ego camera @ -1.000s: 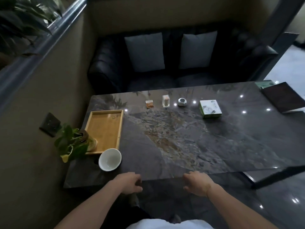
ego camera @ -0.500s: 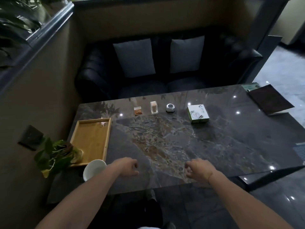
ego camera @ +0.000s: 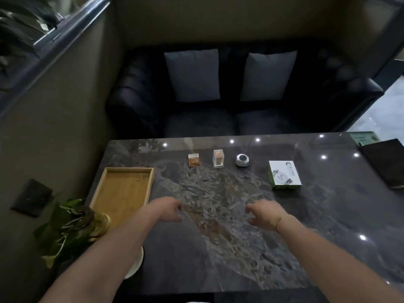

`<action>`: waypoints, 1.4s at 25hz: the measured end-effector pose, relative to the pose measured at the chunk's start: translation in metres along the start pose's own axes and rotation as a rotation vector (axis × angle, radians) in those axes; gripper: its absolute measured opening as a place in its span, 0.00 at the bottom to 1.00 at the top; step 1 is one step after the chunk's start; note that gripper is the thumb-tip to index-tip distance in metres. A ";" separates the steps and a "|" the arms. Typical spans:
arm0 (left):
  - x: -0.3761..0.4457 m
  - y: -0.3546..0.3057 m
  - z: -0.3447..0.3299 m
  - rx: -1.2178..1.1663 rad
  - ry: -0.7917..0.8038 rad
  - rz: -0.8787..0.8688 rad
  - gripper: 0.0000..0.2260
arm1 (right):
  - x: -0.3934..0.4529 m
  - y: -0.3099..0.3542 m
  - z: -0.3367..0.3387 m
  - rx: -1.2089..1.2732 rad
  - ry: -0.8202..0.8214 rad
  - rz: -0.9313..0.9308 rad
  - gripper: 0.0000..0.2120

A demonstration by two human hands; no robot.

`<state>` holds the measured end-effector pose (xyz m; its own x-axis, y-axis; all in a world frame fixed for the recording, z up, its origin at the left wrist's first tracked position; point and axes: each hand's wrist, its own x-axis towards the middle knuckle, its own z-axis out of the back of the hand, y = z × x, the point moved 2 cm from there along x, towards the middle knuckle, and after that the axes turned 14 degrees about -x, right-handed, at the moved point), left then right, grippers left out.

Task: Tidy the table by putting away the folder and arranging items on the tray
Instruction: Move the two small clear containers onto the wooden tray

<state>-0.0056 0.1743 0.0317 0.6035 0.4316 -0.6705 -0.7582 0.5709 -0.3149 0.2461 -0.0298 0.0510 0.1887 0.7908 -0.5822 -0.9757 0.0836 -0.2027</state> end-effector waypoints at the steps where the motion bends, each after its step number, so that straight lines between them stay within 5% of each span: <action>1: 0.007 0.006 0.007 -0.001 -0.008 0.006 0.21 | 0.012 -0.002 0.008 -0.002 -0.004 0.002 0.20; 18: 0.114 0.029 0.116 0.089 -0.138 -0.013 0.24 | 0.151 -0.045 0.098 0.031 -0.185 -0.146 0.24; 27: 0.181 0.010 0.132 0.017 -0.216 -0.032 0.26 | 0.220 -0.066 0.105 0.145 -0.209 -0.049 0.35; 35: 0.217 0.009 0.121 -0.033 -0.303 -0.066 0.29 | 0.250 -0.075 0.084 0.190 -0.213 0.011 0.30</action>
<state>0.1484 0.3572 -0.0356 0.6941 0.5854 -0.4189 -0.7194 0.5838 -0.3763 0.3573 0.2126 -0.0129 0.1701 0.9001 -0.4011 -0.9847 0.1706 -0.0348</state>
